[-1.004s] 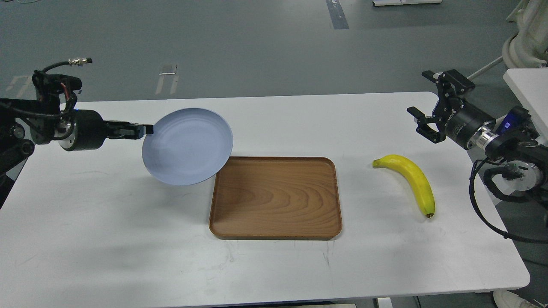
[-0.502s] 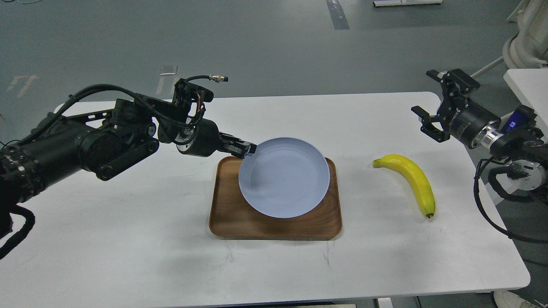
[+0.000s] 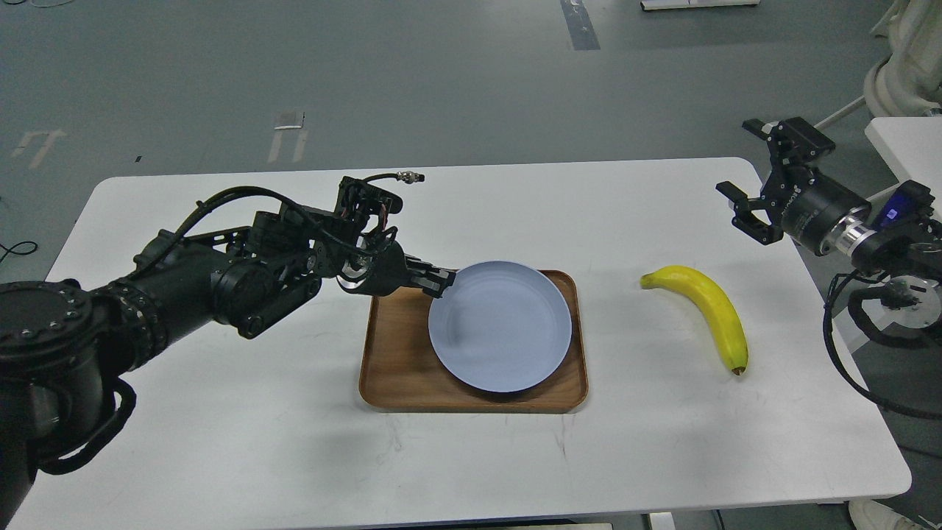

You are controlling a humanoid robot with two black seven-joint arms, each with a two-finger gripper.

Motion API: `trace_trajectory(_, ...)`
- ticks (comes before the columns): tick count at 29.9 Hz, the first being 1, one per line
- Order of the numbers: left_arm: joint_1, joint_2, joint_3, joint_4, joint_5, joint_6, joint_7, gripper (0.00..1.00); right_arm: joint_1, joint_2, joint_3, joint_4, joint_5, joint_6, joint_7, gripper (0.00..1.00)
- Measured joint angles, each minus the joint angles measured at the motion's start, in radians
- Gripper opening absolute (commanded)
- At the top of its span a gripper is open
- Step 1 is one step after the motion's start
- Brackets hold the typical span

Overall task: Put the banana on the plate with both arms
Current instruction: 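Lift the plate with the left gripper and lower it onto the wooden tray, then open the left gripper and raise it away from the plate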

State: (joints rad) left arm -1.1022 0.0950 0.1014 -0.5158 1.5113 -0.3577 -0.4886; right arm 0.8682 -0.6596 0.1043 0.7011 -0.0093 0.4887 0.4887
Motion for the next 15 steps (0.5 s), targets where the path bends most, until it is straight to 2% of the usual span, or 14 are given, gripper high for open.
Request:
trace_trajectory(1, 0.001, -0.001, 0.005, 0.001, 0.0, 0.001, 0.0, 0.0, 0.0, 0.0, 0.0, 0.0, -0.001, 0.0, 0.0, 0.99)
trace_trajectory(2, 0.003, -0.001, 0.012, 0.002, 0.0, 0.002, 0.0, 0.21, 0.0, -0.001, 0.0, 0.0, -0.002, 0.0, 0.0, 0.99)
trace_trajectory(4, 0.003, -0.001, 0.02, 0.002, 0.001, 0.002, 0.0, 0.43, 0.0, -0.001, 0.0, 0.0, -0.003, 0.0, 0.0, 0.99)
trace_trajectory(5, 0.003, -0.002, 0.021, 0.002, 0.001, 0.002, 0.0, 0.67, 0.0, -0.002, 0.0, 0.0, -0.003, 0.0, 0.0, 0.99)
trace_trajectory(6, 0.003, -0.002, 0.022, 0.001, 0.001, 0.002, 0.0, 0.96, 0.0, -0.003, 0.0, 0.0, -0.003, 0.0, 0.0, 0.99)
trace_trajectory(7, 0.003, -0.003, 0.022, 0.001, -0.001, 0.002, 0.0, 0.99, 0.0, -0.004, 0.0, 0.0, -0.003, 0.0, 0.0, 0.99)
trace_trajectory(15, -0.031, 0.042, 0.005, -0.011, -0.098, 0.0, 0.0, 0.99, 0.01, -0.039, -0.001, 0.003, -0.04, 0.0, 0.0, 0.99)
